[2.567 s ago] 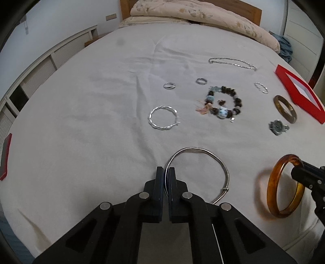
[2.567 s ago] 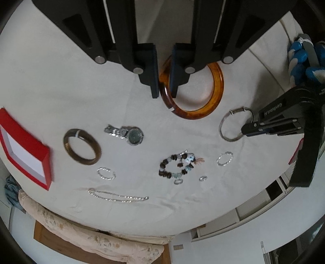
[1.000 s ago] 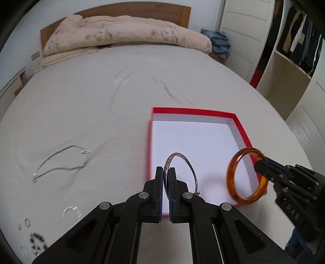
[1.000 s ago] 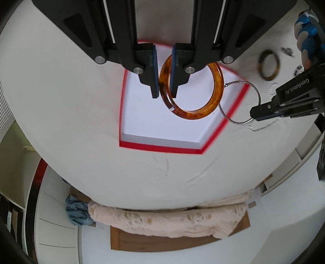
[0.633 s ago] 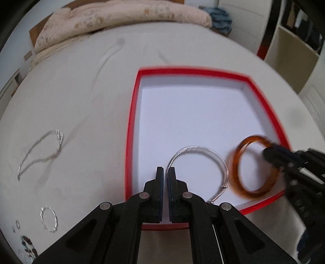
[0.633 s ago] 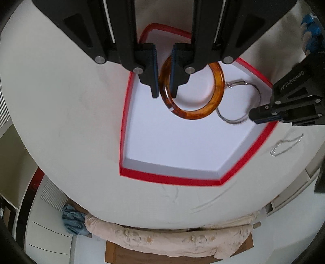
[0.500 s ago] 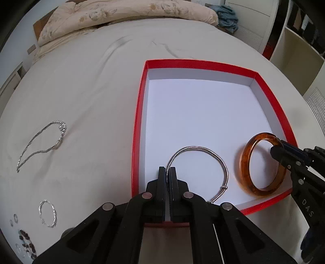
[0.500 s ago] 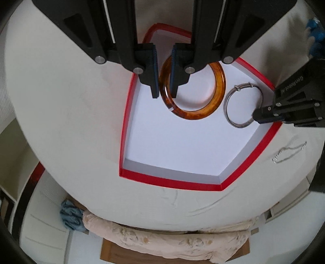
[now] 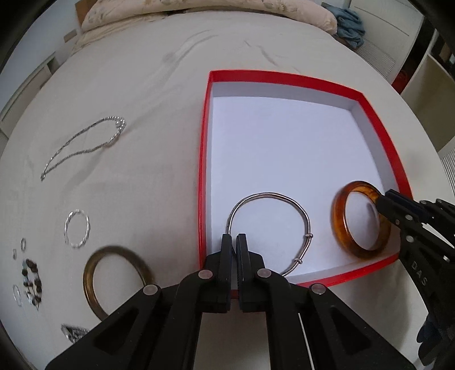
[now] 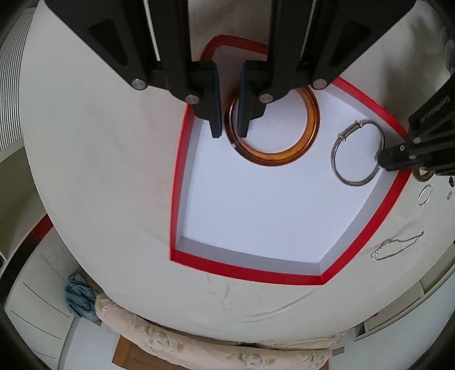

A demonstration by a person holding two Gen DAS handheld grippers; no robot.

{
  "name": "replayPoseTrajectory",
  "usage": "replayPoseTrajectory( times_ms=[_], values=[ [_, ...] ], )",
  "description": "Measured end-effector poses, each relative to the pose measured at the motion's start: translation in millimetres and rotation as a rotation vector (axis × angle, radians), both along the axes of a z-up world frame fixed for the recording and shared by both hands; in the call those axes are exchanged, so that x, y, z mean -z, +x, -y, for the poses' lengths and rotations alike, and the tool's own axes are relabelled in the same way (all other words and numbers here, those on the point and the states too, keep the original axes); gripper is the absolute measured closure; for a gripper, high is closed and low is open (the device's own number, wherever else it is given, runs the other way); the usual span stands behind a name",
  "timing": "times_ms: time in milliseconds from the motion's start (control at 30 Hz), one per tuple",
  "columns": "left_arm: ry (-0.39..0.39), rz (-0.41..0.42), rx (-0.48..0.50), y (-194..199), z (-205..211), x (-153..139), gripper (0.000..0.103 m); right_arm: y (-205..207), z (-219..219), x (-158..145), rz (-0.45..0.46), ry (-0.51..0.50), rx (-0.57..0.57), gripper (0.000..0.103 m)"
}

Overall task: Organize jewelry
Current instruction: 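Open both grippers to release the bangles and lift away from the box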

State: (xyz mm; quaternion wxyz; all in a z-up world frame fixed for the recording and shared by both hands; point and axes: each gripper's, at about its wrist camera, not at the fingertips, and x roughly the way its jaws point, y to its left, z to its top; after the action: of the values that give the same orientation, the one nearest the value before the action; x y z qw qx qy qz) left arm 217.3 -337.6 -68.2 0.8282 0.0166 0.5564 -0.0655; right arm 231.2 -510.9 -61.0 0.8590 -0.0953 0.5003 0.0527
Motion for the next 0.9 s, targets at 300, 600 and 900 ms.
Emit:
replayPoseTrajectory(
  times_ms=[300,600,900],
  values=[
    [-0.073,0.111,0.039,4.1,-2.0,-18.3,0.065,-14.2,2.2,-24.9,0.075,0.051,-0.021,0.061],
    [-0.091,0.223,-0.015,-17.2,-37.6,-78.8,0.057,-50.7,23.9,-84.0,0.161,0.054,0.086,0.061],
    [0.055,0.344,-0.072,-72.1,-131.2,-155.3,0.057,-131.5,24.4,-169.0,0.271,0.103,0.113,0.061]
  ],
)
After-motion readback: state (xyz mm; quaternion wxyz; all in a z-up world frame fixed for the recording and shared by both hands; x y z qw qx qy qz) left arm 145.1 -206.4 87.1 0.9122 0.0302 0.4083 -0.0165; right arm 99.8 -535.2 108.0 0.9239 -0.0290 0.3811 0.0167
